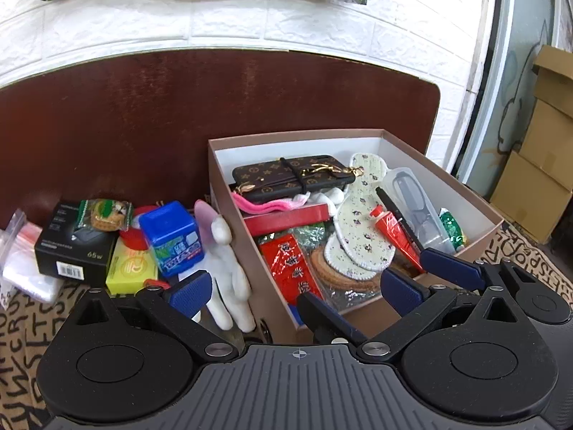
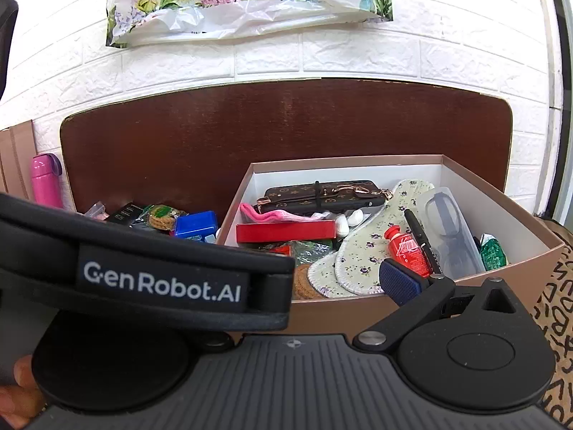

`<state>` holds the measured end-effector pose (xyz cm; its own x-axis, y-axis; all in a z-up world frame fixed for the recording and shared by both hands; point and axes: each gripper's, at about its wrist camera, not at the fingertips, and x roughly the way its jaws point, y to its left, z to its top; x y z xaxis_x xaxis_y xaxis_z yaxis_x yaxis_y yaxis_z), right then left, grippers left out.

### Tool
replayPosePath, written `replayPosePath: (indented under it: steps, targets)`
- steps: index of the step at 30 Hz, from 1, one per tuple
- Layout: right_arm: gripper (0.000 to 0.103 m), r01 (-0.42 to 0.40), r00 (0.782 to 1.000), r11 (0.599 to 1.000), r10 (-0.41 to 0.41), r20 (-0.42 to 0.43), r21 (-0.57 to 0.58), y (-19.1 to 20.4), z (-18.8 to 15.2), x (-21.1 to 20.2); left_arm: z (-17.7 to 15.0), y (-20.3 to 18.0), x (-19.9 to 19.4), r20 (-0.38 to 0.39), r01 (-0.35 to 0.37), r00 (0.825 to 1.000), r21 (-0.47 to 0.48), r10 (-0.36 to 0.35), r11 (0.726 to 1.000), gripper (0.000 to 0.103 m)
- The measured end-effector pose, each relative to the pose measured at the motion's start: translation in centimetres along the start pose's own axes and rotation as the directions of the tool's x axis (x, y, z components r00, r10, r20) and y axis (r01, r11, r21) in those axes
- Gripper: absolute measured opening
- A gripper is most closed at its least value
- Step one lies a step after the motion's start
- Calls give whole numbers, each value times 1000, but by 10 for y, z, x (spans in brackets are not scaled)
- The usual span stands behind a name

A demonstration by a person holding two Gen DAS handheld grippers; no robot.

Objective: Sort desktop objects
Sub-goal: 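Withdraw the left gripper and move it toward the green tea box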

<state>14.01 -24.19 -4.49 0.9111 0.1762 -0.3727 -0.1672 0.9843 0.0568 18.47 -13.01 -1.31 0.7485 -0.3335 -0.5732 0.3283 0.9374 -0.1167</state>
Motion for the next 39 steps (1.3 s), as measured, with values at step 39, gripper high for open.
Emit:
replayPosePath:
  steps: [39]
  targets:
    - [103, -230, 970, 971, 223, -96, -70, 102, -28, -42, -71, 76, -98, -20, -184, 983, -194, 184, 964, 103]
